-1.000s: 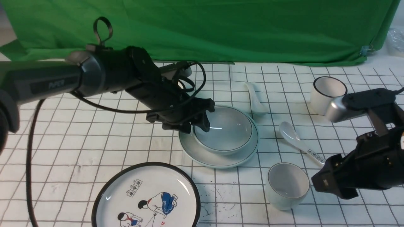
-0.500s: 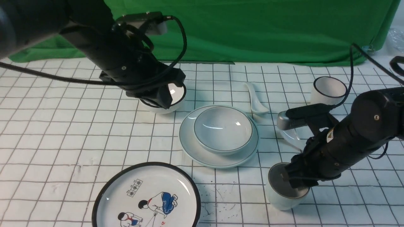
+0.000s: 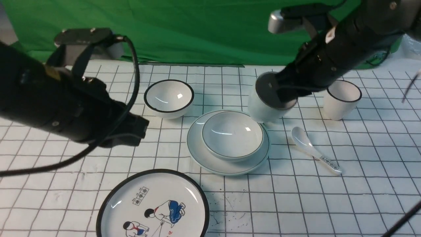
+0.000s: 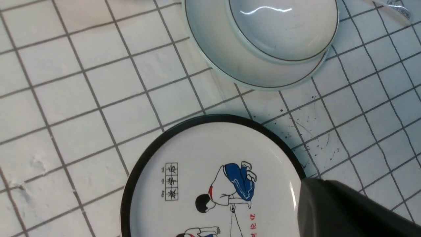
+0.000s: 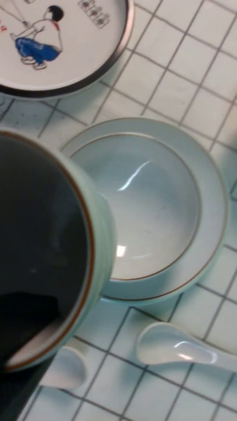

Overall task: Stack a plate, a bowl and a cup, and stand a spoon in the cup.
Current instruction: Use the right arm to put the blue teacup into the blue rice bowl in the middle

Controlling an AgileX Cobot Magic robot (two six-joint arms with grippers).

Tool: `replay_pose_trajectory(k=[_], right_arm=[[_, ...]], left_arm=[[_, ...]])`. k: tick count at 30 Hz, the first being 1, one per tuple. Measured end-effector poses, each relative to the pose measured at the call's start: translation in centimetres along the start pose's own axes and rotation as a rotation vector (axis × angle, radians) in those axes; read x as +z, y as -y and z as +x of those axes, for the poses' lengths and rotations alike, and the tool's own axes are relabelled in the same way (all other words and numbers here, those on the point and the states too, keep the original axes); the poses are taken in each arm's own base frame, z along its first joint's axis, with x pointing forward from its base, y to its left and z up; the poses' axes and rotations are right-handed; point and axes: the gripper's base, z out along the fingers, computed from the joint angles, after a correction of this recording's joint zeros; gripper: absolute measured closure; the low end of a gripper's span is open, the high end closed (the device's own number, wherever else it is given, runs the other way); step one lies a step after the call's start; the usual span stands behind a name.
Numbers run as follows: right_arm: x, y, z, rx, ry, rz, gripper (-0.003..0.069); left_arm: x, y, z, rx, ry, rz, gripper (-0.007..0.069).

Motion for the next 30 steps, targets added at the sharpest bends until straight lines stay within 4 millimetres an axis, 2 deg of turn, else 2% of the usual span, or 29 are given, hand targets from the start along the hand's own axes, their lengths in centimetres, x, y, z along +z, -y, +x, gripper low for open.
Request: replay_pose_trajectory(k=[2, 3, 4, 5, 6, 9, 12, 16, 18, 21, 22, 24, 26, 27, 29, 30], right_arm=[[1.7, 0.0, -1.0, -0.002, -0.044, -0.007, 0.0565], [3.5, 0.1, -1.5, -0.001, -0.09, -0.01, 0.0565], [3.6, 0.1, -1.6, -0.002, -0.092, -0.011, 0.0565], [5.9, 0.4, -1.8, 0.001, -0.149, -0.013, 0.0565], [6.0, 0.4, -1.9, 0.0, -0.153, -0.013, 0.0565], [9.0, 0.5, -1.9, -0.001, -0.217, -0.016, 0.0565], [10.4, 0.2, -1.7, -0.009, -0.24, -0.019, 0.0561], [11.0, -0.5, -1.6, -0.022, -0.247, -0.024, 0.054], [11.0, -0.7, -1.7, -0.024, -0.234, -0.027, 0.0484], [11.0, -0.7, -2.0, -0.019, -0.209, -0.027, 0.0346], [11.0, -0.7, -2.0, -0.019, -0.206, -0.026, 0.0335], [11.0, -0.7, -2.1, -0.021, -0.204, -0.026, 0.0189], [10.8, -0.7, -2.2, -0.027, -0.201, -0.022, 0.0159], [10.4, -0.6, -2.4, -0.04, -0.194, -0.009, 0.0123], [9.4, -0.4, -3.1, -0.052, -0.165, 0.012, 0.0115], [7.9, 0.2, -4.0, -0.055, -0.111, 0.048, 0.0123]], left_arm=[[-0.3, -0.1, 0.7, 0.006, 0.01, -0.01, 0.0624], [-0.3, -0.1, 1.2, 0.012, 0.007, -0.017, 0.0624], [-0.4, -0.1, 1.2, 0.012, 0.009, -0.017, 0.0624], [-0.5, -0.2, 1.5, 0.016, 0.007, -0.024, 0.0624], [-0.5, -0.2, 1.5, 0.016, 0.007, -0.024, 0.0624], [-0.5, -0.2, 1.5, 0.014, 0.008, -0.025, 0.0624], [-0.4, -0.2, 1.5, 0.01, 0.011, -0.026, 0.0624], [-0.4, -0.3, 1.4, 0.007, 0.024, -0.029, 0.0624], [-0.4, -0.3, 1.4, 0.007, 0.034, -0.03, 0.0624], [-0.4, -0.3, 1.3, 0.009, 0.039, -0.033, 0.0624], [-0.4, -0.3, 1.3, 0.009, 0.04, -0.033, 0.0624], [-0.4, -0.4, 1.3, 0.015, 0.041, -0.041, 0.0624], [-0.4, -0.4, 1.3, 0.017, 0.04, -0.043, 0.0624], [-0.4, -0.4, 1.3, 0.02, 0.041, -0.046, 0.0624], [-0.4, -0.4, 1.3, 0.02, 0.042, -0.047, 0.0624], [-0.4, -0.4, 1.3, 0.021, 0.042, -0.048, 0.0624]])
